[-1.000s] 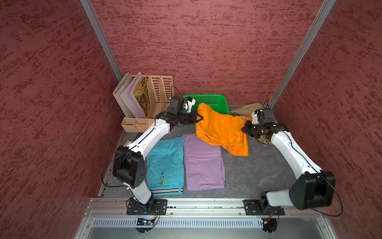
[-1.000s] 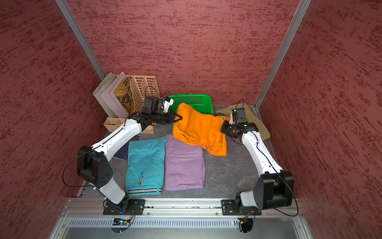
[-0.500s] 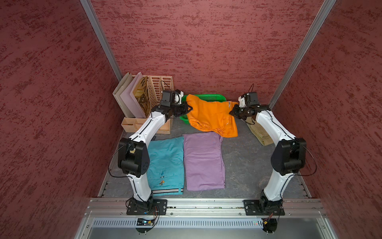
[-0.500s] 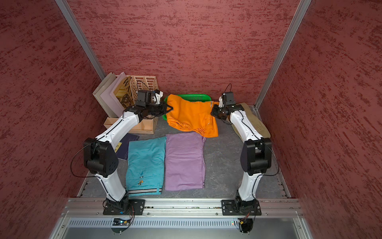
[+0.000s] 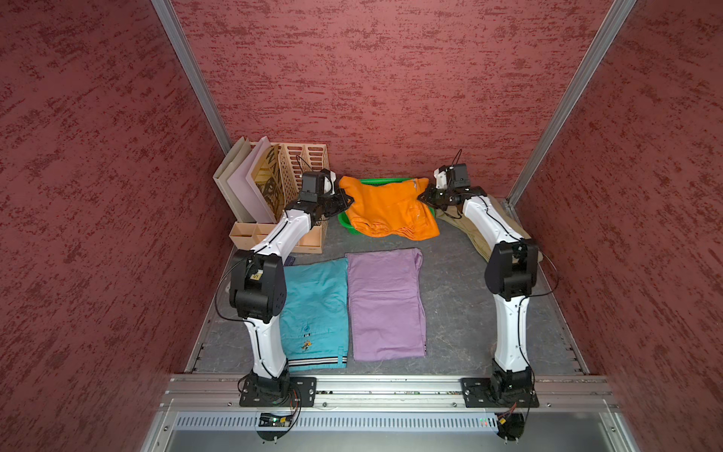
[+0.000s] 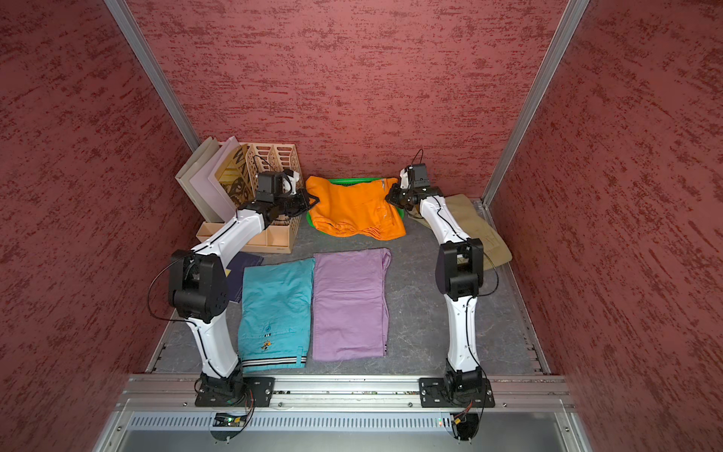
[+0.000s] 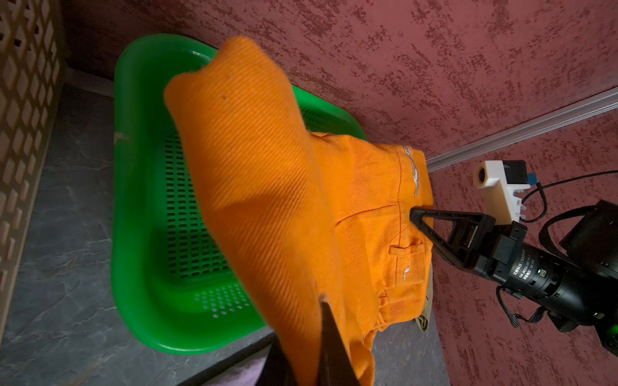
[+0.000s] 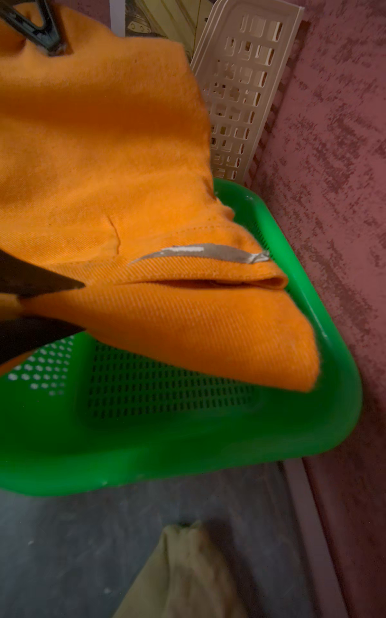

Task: Put the folded long pants in the basket
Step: Place the long pant in the basket.

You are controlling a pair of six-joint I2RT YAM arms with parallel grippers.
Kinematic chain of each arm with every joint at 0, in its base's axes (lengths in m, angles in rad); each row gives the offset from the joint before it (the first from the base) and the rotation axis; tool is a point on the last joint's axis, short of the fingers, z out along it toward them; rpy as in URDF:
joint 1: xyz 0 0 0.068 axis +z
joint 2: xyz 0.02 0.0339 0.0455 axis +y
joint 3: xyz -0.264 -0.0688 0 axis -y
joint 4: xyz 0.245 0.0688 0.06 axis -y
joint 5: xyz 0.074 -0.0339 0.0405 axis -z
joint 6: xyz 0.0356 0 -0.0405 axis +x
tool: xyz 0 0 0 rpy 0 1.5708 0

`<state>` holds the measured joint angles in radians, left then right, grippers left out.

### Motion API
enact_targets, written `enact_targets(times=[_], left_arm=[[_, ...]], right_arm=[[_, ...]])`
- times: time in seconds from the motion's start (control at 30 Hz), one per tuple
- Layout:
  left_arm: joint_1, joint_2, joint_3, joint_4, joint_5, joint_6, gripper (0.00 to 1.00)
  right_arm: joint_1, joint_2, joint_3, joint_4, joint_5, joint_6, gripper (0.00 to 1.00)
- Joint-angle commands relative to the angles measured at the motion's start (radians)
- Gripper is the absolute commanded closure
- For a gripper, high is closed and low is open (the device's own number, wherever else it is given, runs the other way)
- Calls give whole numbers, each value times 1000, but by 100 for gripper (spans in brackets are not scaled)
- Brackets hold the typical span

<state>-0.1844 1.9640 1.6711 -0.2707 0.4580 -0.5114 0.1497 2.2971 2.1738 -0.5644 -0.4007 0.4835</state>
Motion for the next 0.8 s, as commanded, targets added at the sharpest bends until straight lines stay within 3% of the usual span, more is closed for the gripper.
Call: enact_targets(times=[0.0,0.3,0.53,0.77], left_arm=[[11,72,106,73,-15,-2,100],[23,249,278,73,-41,39,100],[37,377,413,11,-25,44,100],[36,424,422,17,-26,53,100]], right_arm=[[2,68,157,107,0,54,100],[0,236,316,230,69,129,100],[-6,293,331,214,88,123,100],[-7,288,267,211,109,99,100]])
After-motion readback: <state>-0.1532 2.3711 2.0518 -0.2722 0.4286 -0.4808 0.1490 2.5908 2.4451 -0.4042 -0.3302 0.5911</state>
